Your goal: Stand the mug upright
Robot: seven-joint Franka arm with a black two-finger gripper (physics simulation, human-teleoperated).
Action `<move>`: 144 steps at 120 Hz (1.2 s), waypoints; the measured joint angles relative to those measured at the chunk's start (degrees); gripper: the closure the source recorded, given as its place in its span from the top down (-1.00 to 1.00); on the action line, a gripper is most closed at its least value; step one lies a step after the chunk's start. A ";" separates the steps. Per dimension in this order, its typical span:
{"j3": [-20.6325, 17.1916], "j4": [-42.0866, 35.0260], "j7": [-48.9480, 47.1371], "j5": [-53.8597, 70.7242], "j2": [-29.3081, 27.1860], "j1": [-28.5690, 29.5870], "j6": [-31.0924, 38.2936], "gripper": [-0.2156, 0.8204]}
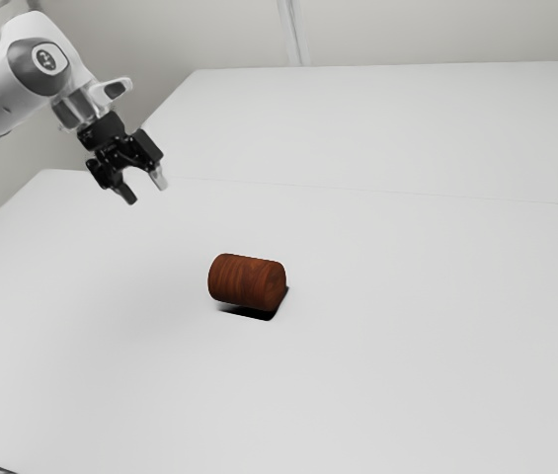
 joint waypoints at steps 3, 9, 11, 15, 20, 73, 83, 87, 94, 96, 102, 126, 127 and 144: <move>0.54 -1.01 0.44 -2.03 0.03 0.16 -0.32 0.55; 1.09 -2.60 1.33 -5.18 0.23 0.46 -0.88 0.55; 1.18 -2.87 1.64 -6.02 0.45 0.54 -1.04 0.55; 1.30 -3.11 2.27 -7.84 1.33 0.67 -1.29 0.55; 1.34 -3.13 3.08 -9.99 2.88 0.69 -1.45 0.55; 0.76 -4.48 10.56 -22.62 12.24 1.06 3.12 0.54; 0.48 -6.32 11.52 -23.41 12.24 1.05 5.42 0.55; 0.43 -6.97 11.86 -23.60 12.20 1.05 6.21 0.55; 0.37 -8.36 12.43 -23.85 12.14 1.06 7.44 0.55; 0.35 -8.69 12.58 -23.91 12.14 1.06 7.76 0.55; 0.32 -10.16 13.04 -24.49 12.13 1.06 8.60 0.55; -0.65 -11.88 14.53 -25.59 12.45 1.00 10.71 0.55; -0.70 -11.90 14.58 -25.61 12.47 0.99 10.76 0.55; -1.20 -12.58 15.36 -26.50 12.89 0.74 11.35 0.55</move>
